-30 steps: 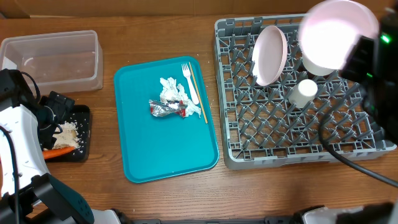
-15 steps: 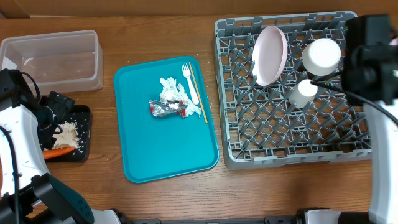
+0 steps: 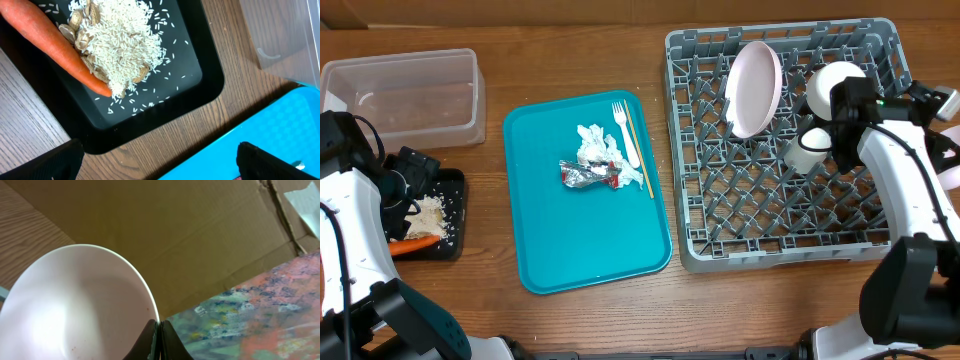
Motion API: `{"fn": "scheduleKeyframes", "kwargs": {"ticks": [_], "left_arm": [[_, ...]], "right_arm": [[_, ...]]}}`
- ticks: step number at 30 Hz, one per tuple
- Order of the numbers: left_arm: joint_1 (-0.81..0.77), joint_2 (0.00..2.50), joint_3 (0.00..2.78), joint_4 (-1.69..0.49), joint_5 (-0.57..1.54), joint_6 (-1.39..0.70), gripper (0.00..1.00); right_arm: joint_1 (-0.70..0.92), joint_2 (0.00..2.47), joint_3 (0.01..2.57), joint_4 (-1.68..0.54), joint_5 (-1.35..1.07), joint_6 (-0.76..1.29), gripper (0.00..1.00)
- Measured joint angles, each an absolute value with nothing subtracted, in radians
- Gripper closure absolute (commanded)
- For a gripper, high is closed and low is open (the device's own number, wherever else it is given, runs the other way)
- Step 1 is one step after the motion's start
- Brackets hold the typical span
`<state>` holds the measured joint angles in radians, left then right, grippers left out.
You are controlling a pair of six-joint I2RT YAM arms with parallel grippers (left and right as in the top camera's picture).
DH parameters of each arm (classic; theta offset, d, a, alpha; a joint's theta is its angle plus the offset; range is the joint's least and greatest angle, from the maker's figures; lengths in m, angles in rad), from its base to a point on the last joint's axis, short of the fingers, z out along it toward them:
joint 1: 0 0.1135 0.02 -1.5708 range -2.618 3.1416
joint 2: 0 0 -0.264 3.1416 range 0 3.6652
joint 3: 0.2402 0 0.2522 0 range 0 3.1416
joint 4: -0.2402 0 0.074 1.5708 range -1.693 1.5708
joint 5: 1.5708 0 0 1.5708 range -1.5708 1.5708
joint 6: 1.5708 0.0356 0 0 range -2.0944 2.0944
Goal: Sort waste into correct bins and load items into the dishwasher rack
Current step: 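Lower the pink bowl into the rack and open the right gripper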
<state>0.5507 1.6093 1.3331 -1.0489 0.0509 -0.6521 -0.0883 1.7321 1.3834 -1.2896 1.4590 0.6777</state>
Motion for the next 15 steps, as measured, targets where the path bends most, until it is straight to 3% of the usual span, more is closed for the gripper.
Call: {"fn": "scheduleKeyframes", "kwargs": {"ticks": [15], "left_arm": [[0.551, 1.609, 1.333, -1.049, 0.051, -0.652, 0.00]], "right_arm": [[-0.085, 1.779, 1.329, -1.247, 1.378, 0.624, 0.96]]}}
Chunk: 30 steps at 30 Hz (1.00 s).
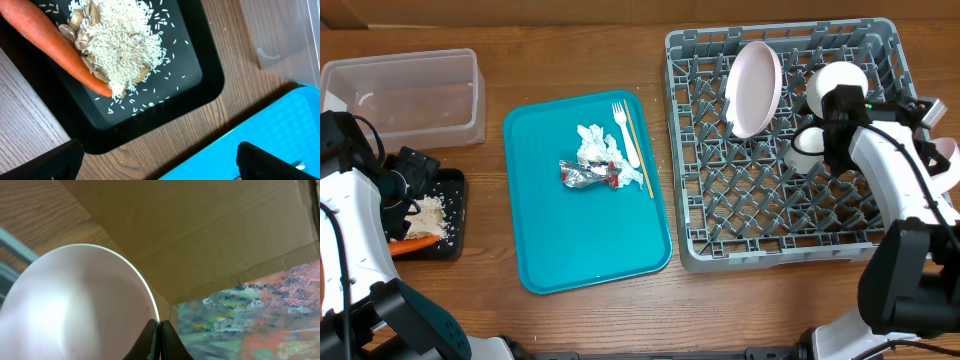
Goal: Sort waste into correct bins and load items into the dishwasher rack
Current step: 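Lower the pink bowl into the rack and open the right gripper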
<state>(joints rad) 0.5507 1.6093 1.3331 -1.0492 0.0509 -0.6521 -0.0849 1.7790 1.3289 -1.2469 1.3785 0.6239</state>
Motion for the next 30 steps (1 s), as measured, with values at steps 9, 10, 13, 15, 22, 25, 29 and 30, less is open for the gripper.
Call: {"fn": "scheduleKeyframes", "kwargs": {"ticks": [9, 10, 13, 15, 22, 25, 29, 30], "left_arm": [[0.551, 1.609, 1.333, -1.049, 0.051, -0.652, 0.00], [0.551, 1.609, 1.333, -1.049, 0.051, -0.652, 0.00], [0.551, 1.609, 1.333, -1.049, 0.051, -0.652, 0.00], [0.551, 1.609, 1.333, -1.049, 0.051, -0.652, 0.00], [0.551, 1.609, 1.333, -1.049, 0.051, -0.652, 0.00], [0.551, 1.609, 1.333, -1.049, 0.051, -0.652, 0.00], [0.551, 1.609, 1.333, -1.049, 0.051, -0.652, 0.00], [0.551, 1.609, 1.333, -1.049, 0.051, -0.652, 0.00]], "right_arm": [[-0.017, 1.782, 1.306, -1.219, 1.330, 0.622, 0.96], [-0.005, 1.782, 1.299, -1.206, 1.323, 0.616, 0.96], [0.017, 1.782, 1.285, -1.180, 1.321, 0.598, 0.96], [0.025, 1.781, 1.281, -1.176, 1.325, 0.590, 0.96], [0.041, 1.781, 1.280, -1.169, 1.359, 0.562, 0.96], [0.041, 1.781, 1.274, -1.159, 1.422, 0.522, 0.96], [0.029, 1.781, 1.273, -1.147, 1.473, 0.472, 0.96], [0.015, 1.781, 1.273, -1.148, 1.471, 0.463, 0.96]]}}
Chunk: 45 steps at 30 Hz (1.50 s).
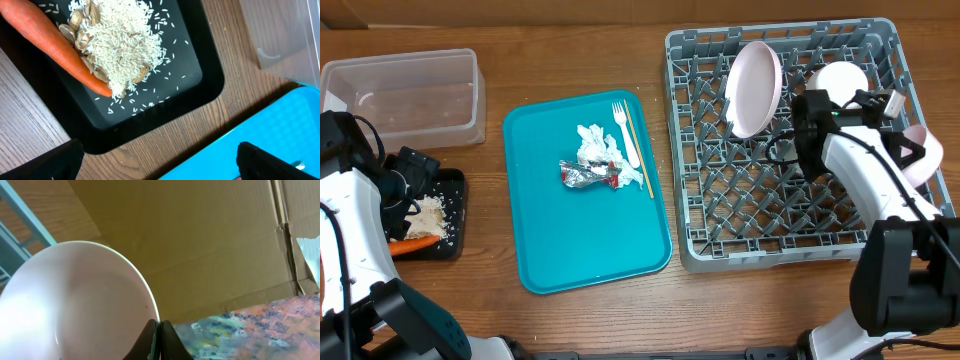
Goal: Sort waste into correct bins and load items into the dishwasher rack
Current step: 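Lower the pink bowl into the rack and open the right gripper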
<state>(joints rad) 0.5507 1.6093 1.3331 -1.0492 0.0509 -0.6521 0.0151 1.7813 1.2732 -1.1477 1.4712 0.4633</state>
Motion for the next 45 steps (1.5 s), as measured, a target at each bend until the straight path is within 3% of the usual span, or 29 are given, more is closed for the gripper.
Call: {"fn": "scheduleKeyframes", "kwargs": {"ticks": [7, 21, 37, 39, 42, 44, 45], "left_arm": [[0.551, 1.609, 1.333, -1.049, 0.051, -0.652, 0.00], [0.551, 1.609, 1.333, -1.049, 0.051, -0.652, 0.00], [0.551, 1.609, 1.333, -1.049, 0.051, -0.652, 0.00], [0.551, 1.609, 1.333, -1.049, 0.051, -0.652, 0.00], [0.551, 1.609, 1.333, -1.049, 0.051, -0.652, 0.00], [0.551, 1.609, 1.333, -1.049, 0.051, -0.652, 0.00], [0.551, 1.609, 1.333, -1.049, 0.051, -0.652, 0.00]], "right_arm": [[-0.073, 1.781, 1.273, -1.125, 1.409, 0.432, 0.96], [-0.027, 1.767, 1.274, -1.032, 1.269, 0.306, 0.96], [-0.006, 1.702, 1.331, -0.979, 0.908, 0.287, 0.93], [0.003, 1.699, 1.337, -0.974, 0.769, 0.288, 0.89], [-0.007, 1.727, 1.326, -1.000, 0.539, 0.286, 0.75], [-0.020, 1.739, 1.325, -1.007, 0.413, 0.289, 0.59], [-0.025, 1.738, 1.326, -1.009, 0.360, 0.287, 0.57]]}}
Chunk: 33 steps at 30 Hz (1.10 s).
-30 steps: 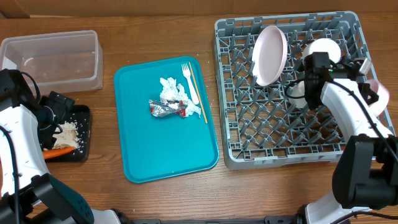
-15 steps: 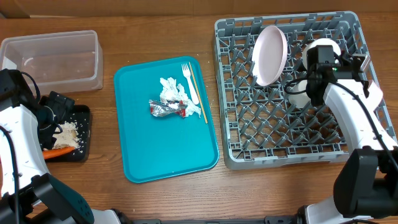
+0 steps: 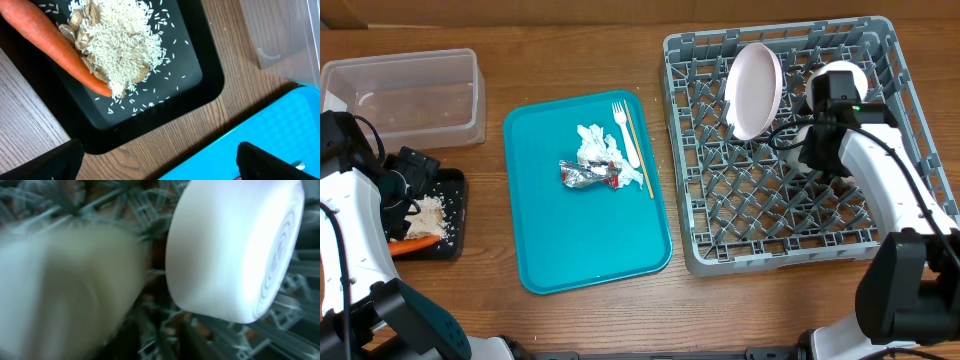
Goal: Sort waste into correct bins and load items into the dishwasher rack
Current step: 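Lower the pink bowl into the rack and open the right gripper, then reach the left gripper to the red-silver wrapper on the teal tray and grasp it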
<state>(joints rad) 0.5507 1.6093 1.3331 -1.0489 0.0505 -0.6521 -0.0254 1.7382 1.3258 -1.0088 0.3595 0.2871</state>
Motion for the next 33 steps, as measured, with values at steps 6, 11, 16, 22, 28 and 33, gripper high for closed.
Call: {"fn": "scheduleKeyframes", "kwargs": {"ticks": [6, 11, 16, 22, 28, 33], "left_arm": [[0.551, 1.609, 1.333, -1.049, 0.051, -0.652, 0.00], [0.551, 1.609, 1.333, -1.049, 0.051, -0.652, 0.00], [0.551, 1.609, 1.333, -1.049, 0.051, -0.652, 0.00], [0.551, 1.609, 1.333, -1.049, 0.051, -0.652, 0.00], [0.551, 1.609, 1.333, -1.049, 0.051, -0.652, 0.00], [0.551, 1.609, 1.333, -1.049, 0.051, -0.652, 0.00]], "right_arm": [[-0.026, 1.691, 1.388, -1.066, 0.172, 0.309, 0.49], [-0.026, 1.610, 1.542, -1.171, 0.102, 0.316, 0.41], [-0.026, 1.533, 1.700, -1.179, -0.086, 0.331, 0.22], [0.070, 1.508, 1.743, -1.124, -0.285, 0.318, 0.21], [0.373, 1.628, 1.743, -1.013, -0.199, 0.274, 0.07], [0.524, 1.770, 1.743, -0.961, -0.096, 0.262, 0.00]]}}
